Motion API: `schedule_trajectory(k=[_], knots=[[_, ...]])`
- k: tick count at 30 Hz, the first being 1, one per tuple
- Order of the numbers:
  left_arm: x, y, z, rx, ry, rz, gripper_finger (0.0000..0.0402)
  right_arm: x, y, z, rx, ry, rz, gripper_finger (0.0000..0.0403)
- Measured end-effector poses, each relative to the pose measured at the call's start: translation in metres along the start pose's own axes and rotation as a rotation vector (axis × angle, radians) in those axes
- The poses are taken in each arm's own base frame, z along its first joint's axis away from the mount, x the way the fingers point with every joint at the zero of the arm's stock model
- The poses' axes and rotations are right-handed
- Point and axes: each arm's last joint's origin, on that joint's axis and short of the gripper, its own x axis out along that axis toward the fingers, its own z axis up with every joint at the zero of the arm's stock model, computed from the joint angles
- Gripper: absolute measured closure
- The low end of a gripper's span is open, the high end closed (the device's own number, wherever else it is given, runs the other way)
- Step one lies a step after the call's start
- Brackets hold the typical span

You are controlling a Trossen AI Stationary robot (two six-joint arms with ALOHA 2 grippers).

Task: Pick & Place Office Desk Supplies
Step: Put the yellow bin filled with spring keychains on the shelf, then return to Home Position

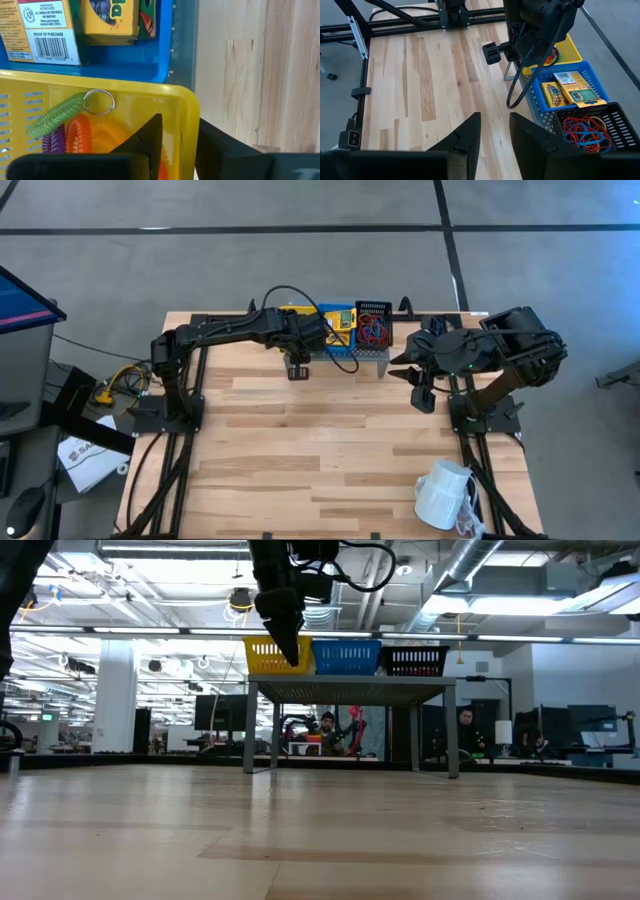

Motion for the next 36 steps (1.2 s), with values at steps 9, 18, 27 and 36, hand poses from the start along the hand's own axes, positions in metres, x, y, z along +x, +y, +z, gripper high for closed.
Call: schedule_trajectory(k=[9,18,27,36], knots=[[0.0,-0.001,0.0,-0.001,-0.016,-0.051,0.0266,0.0,0.001,0.0,0.0,0.009,0.024,0.0303],[-0.022,0.005,-0.007,-0.012,-0.054,-0.035,0.0219,0.0,0.001,0.0,0.0,0.009,0.024,0.0303],[-0.069,0.011,-0.021,-0.041,-0.193,-0.01,0.0206,0.001,0.0,0.0,0.036,0.007,0.02,0.0303],[-0.148,0.016,-0.058,-0.26,-0.447,-0.038,0.0213,-0.013,-0.012,0.001,0.113,-0.072,-0.022,0.031]])
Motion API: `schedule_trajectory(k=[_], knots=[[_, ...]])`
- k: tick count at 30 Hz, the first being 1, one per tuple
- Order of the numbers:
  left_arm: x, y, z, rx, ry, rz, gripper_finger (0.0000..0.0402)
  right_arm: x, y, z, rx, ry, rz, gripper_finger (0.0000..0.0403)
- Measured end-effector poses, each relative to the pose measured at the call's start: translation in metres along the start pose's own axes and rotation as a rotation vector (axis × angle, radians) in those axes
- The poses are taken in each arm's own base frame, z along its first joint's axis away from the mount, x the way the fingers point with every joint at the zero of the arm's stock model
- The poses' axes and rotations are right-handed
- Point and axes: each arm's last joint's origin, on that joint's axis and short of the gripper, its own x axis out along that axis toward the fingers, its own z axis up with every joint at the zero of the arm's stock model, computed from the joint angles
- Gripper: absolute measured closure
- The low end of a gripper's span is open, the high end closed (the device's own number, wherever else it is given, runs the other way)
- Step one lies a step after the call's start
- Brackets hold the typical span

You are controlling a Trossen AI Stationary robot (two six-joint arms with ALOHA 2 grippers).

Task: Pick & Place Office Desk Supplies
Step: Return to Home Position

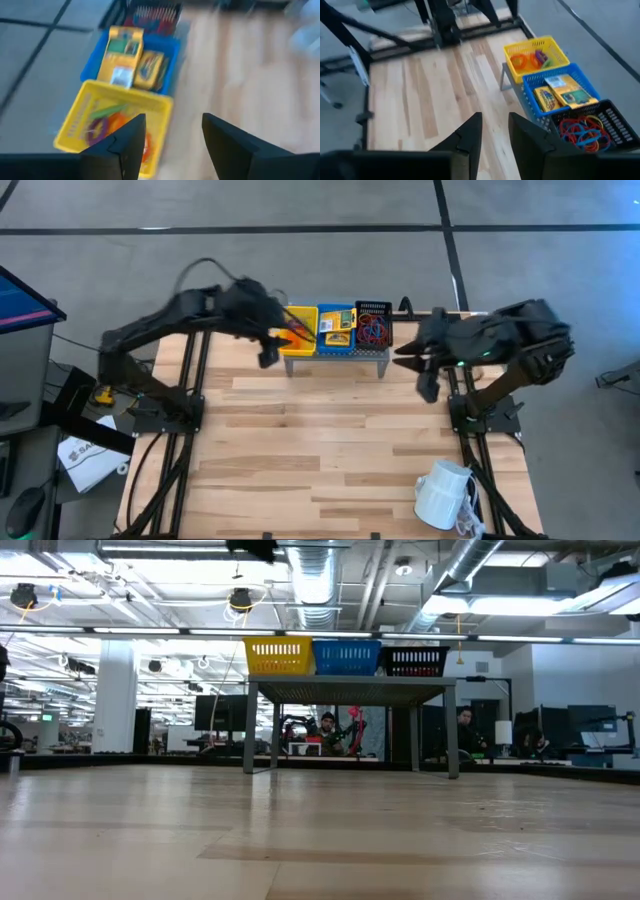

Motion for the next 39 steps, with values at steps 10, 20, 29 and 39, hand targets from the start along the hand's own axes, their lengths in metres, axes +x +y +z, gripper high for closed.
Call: schedule_trajectory(k=[10,20,29,39], knots=[[-0.1,-0.017,-0.047,-0.213,-0.466,-0.231,0.0234,-0.069,-0.036,-0.029,0.077,-0.108,0.084,0.0327],[-0.083,-0.044,-0.148,-0.37,-0.836,-0.491,0.0242,-0.034,-0.054,-0.128,0.273,-0.125,0.15,0.0327],[-0.056,-0.062,-0.163,-0.315,-0.781,-0.554,0.0243,0.021,-0.06,-0.219,0.489,-0.37,0.45,0.0327],[-0.036,-0.081,-0.174,-0.216,-0.686,-0.523,0.0243,0.056,-0.059,-0.272,0.502,-0.452,0.574,0.0328]])
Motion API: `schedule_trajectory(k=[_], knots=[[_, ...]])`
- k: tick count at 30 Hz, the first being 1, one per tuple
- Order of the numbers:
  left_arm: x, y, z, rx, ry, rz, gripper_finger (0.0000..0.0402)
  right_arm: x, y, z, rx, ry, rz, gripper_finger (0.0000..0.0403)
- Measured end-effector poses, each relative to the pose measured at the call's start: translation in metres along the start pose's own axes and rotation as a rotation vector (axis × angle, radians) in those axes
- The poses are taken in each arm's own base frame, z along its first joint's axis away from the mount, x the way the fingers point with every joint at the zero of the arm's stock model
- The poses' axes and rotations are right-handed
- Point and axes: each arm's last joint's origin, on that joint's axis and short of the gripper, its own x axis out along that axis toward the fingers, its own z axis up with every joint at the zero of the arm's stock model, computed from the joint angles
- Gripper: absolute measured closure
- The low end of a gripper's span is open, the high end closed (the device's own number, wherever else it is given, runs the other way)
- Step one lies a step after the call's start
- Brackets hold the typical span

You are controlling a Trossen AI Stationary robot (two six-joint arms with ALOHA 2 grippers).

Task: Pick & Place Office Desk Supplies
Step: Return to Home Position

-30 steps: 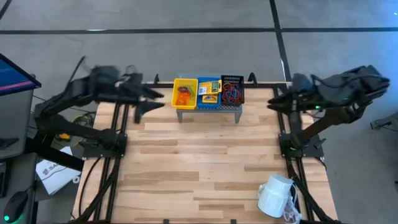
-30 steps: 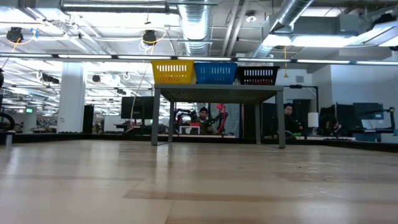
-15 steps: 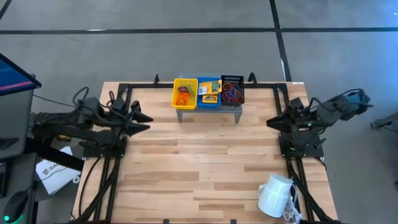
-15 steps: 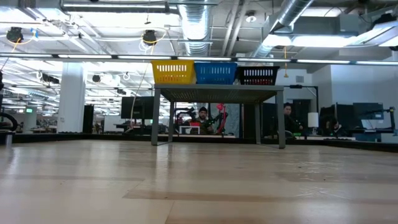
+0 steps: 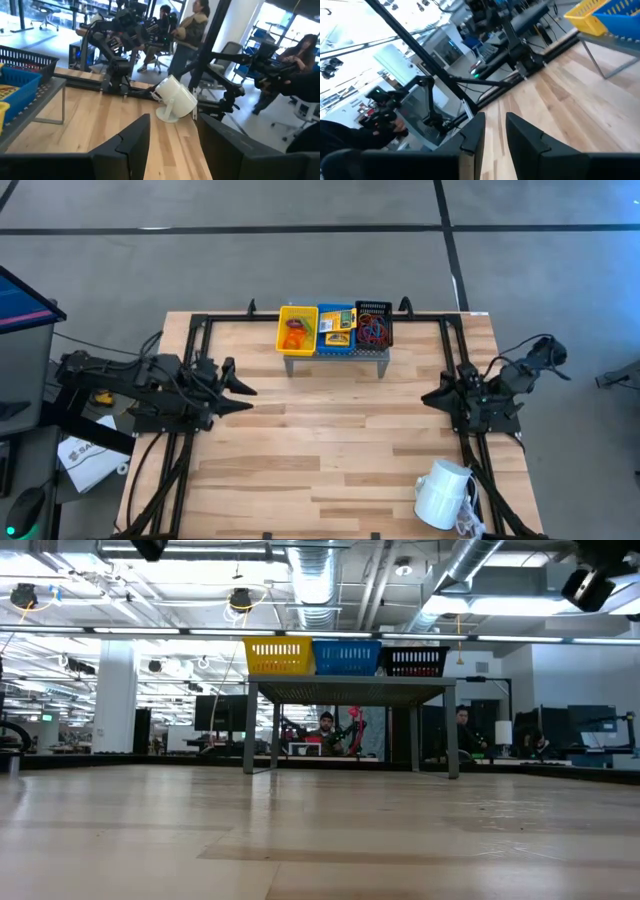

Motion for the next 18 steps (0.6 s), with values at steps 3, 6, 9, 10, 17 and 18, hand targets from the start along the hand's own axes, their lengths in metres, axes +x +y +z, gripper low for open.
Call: schedule_trajectory(k=[3,6,9,10,17,18], knots=[[0.005,0.004,-0.02,-0.001,-0.034,-0.002,0.0243,-0.002,-0.003,-0.001,-0.029,-0.037,0.026,0.0328],[0.008,0.008,-0.038,-0.012,-0.103,-0.023,0.0243,-0.006,-0.007,-0.003,-0.044,-0.055,0.039,0.0328],[0.008,0.012,-0.052,-0.016,-0.138,-0.033,0.0243,-0.008,-0.011,-0.004,-0.049,-0.072,0.032,0.0328],[0.007,0.013,-0.056,-0.016,-0.137,-0.032,0.0243,-0.009,-0.012,-0.004,-0.054,-0.078,0.032,0.0328],[0.004,0.02,-0.08,0.011,-0.109,0.0,0.0243,-0.01,-0.022,-0.013,-0.123,-0.093,0.019,0.0328],[0.004,0.022,-0.085,0.012,-0.102,0.009,0.0243,-0.009,-0.024,-0.016,-0.122,-0.093,0.014,0.0327]])
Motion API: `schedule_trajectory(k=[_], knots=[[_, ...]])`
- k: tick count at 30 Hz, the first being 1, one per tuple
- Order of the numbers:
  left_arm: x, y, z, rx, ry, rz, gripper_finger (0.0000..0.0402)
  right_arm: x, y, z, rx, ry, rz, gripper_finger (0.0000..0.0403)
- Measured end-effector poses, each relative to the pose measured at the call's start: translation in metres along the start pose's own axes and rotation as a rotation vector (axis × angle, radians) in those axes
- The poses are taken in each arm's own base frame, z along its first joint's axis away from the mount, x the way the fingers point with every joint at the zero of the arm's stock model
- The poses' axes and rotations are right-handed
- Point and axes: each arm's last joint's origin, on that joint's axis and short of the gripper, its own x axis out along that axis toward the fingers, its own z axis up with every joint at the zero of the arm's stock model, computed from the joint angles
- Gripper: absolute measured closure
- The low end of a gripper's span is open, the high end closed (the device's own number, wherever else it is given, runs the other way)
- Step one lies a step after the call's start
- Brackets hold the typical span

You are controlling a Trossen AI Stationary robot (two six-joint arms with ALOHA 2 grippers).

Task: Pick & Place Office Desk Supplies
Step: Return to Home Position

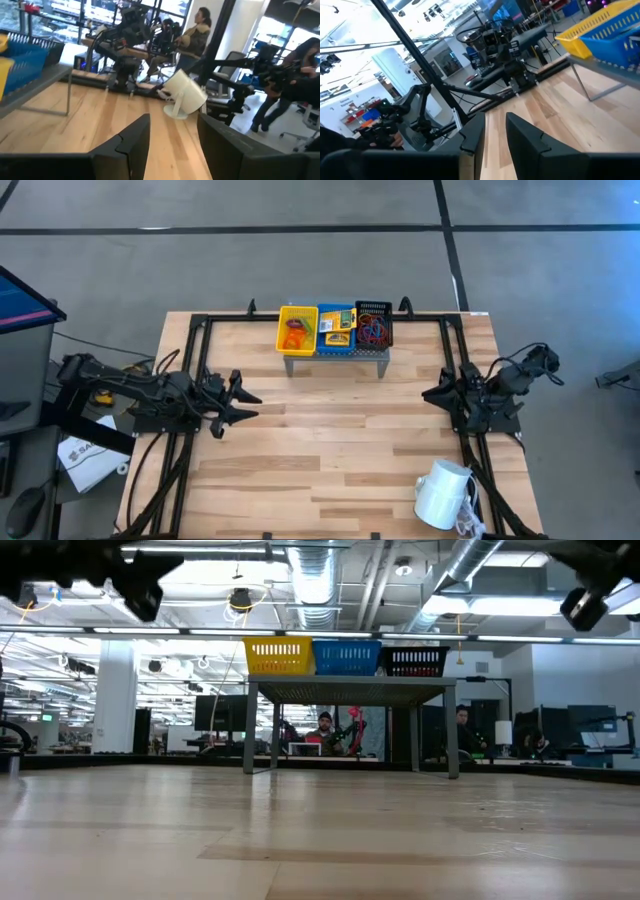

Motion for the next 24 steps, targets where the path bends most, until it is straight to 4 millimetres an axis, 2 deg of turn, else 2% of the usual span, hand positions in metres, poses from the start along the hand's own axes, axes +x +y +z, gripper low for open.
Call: schedule_trajectory(k=[4,16,24], knots=[[-0.003,0.004,-0.014,-0.006,-0.008,0.018,0.0243,0.002,-0.006,-0.012,-0.01,0.023,-0.013,0.0327],[-0.013,0.015,-0.051,0.012,-0.054,0.032,0.0243,0.007,-0.013,-0.029,-0.032,0.059,-0.037,0.0327],[-0.013,0.015,-0.051,0.013,-0.047,0.038,0.0243,0.01,-0.021,-0.045,-0.068,0.106,-0.065,0.0327]])
